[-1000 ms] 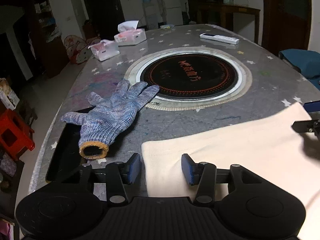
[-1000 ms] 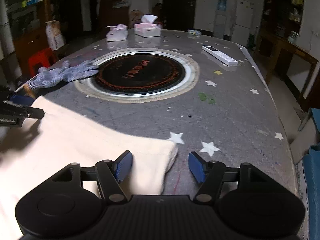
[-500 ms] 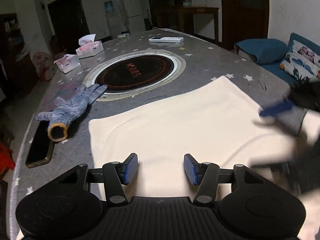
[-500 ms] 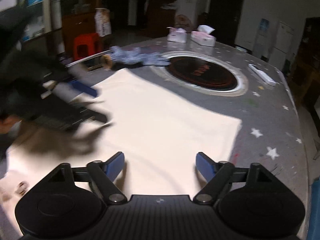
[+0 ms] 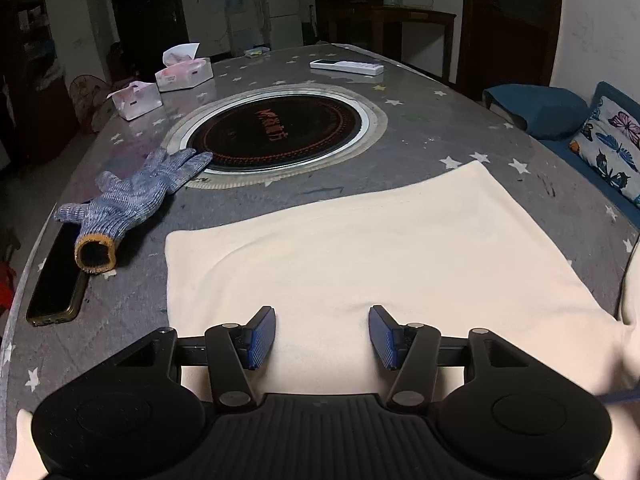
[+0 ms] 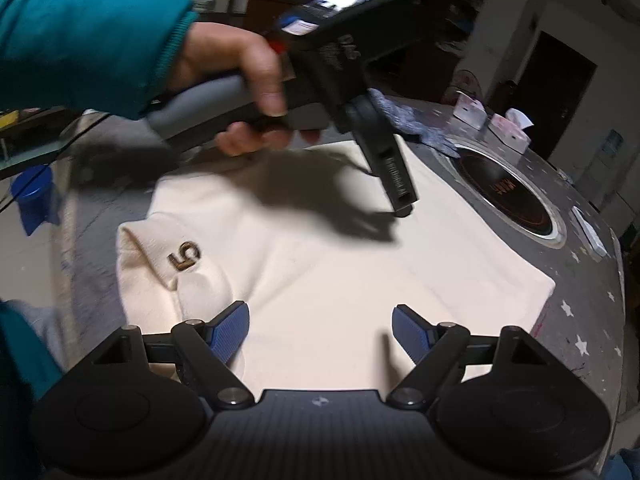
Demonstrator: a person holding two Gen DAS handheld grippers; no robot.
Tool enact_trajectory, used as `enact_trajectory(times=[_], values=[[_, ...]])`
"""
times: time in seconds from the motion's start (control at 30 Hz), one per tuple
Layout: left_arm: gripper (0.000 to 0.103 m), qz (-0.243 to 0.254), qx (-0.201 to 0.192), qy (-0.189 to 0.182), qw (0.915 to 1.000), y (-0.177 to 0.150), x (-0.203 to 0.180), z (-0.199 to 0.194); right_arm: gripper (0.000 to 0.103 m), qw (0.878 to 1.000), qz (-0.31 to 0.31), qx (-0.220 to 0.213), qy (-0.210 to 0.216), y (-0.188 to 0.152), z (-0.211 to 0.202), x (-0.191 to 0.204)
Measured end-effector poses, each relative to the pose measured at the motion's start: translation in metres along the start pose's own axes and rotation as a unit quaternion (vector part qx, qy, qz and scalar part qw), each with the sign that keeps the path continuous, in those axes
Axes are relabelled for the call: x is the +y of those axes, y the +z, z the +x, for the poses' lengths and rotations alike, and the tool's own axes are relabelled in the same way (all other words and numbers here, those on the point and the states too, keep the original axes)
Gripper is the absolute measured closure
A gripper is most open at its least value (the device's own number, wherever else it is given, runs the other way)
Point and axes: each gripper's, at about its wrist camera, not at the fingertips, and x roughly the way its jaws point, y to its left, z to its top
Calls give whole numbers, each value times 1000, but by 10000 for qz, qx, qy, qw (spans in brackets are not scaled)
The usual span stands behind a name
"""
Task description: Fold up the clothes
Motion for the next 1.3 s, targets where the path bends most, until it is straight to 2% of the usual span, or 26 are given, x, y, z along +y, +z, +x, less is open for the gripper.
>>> enact_trajectory(times=[0.13, 0.27, 0.5, 0.63, 0.8, 0.9, 1.07, 1.3], values=[[46, 12, -35, 37, 10000, -1, -2, -1, 22, 9981, 393, 126, 465, -11, -8, -10], [40, -27, -39, 72, 10000, -2, 0, 0, 22, 9911, 1035, 294, 786, -21, -12, -26], [42, -36, -153, 16, 9999, -11, -1, -20, 22, 9950, 828, 121, 545, -12, -21, -24], [42, -251, -310, -149, 9991, -36, 1, -53, 22, 9949, 971, 17, 289, -4, -7, -23], [42, -703, -553, -42, 9960, -81, 18, -100, 21, 9948, 944, -2, 383, 1, 3, -14], [42, -992, -643, 282, 9926, -106, 38, -122, 21, 9952, 882, 33, 429, 0, 5, -8], [42, -1750, -567, 769, 9799, -118, 86, -134, 17, 9944, 991, 21, 372, -1, 1, -11], [42, -2504, -383, 688, 9649, -94, 129, -111, 16, 9919, 1222, 48, 336, -6, 5, -13]])
